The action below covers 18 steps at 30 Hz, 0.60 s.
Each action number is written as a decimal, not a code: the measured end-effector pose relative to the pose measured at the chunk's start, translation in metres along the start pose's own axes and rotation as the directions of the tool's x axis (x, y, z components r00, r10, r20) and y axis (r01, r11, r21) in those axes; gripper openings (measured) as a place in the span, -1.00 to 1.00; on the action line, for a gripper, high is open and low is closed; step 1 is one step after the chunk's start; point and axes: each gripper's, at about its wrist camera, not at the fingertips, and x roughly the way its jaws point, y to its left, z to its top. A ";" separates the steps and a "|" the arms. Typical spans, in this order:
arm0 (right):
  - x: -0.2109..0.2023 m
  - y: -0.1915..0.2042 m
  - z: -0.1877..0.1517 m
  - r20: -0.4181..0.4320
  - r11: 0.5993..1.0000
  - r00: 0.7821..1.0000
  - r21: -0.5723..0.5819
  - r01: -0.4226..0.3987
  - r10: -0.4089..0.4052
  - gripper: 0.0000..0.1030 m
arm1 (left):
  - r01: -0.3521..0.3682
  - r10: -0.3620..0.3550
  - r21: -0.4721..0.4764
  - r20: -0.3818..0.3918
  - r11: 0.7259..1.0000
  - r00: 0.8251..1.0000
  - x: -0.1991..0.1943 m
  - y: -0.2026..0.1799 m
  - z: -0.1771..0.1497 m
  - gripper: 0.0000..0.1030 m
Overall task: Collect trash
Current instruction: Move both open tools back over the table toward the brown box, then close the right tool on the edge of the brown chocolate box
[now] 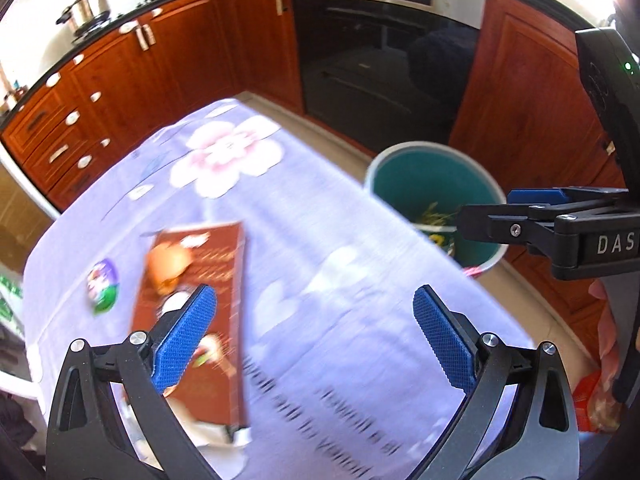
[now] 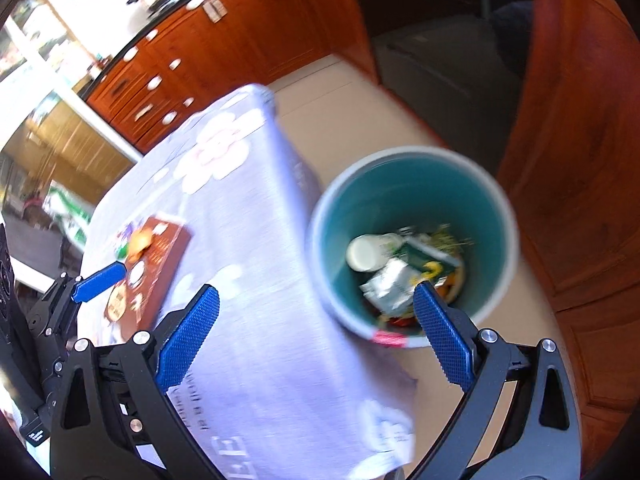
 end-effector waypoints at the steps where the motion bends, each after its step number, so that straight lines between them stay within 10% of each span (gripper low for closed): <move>1: 0.004 0.011 -0.002 -0.012 1.000 1.000 -0.015 -0.011 0.011 0.82 | -0.012 0.011 -0.013 -0.005 1.000 1.000 -0.003 0.010 -0.007 0.92; 18: 0.072 0.152 -0.031 -0.194 0.979 0.977 -0.162 -0.120 0.088 0.82 | -0.130 0.124 -0.230 -0.039 0.965 0.992 -0.027 0.147 -0.088 0.92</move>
